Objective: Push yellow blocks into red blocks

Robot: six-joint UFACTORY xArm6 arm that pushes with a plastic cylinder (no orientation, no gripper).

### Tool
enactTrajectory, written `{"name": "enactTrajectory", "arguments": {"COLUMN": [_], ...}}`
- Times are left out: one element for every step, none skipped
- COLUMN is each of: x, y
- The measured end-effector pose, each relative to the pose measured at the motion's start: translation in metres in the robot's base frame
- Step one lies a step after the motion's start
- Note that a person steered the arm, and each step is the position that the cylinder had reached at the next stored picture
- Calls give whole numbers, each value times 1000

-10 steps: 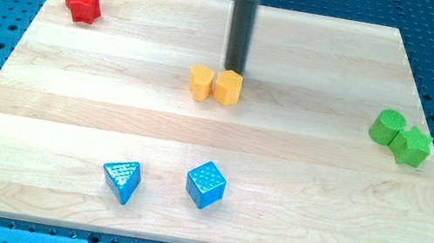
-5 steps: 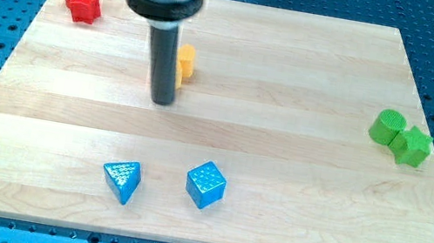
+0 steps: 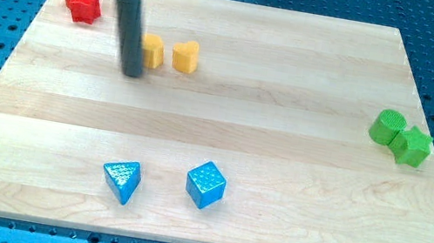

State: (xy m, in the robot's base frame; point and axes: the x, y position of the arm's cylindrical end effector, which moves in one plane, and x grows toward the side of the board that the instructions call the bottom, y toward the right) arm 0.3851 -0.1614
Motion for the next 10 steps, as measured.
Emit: {"name": "enactTrajectory", "arguments": {"x": [24,31,18,19,19,22,28,2,-14,-19], "y": [-10,20,20,21,58,76,129,177,156,76]}}
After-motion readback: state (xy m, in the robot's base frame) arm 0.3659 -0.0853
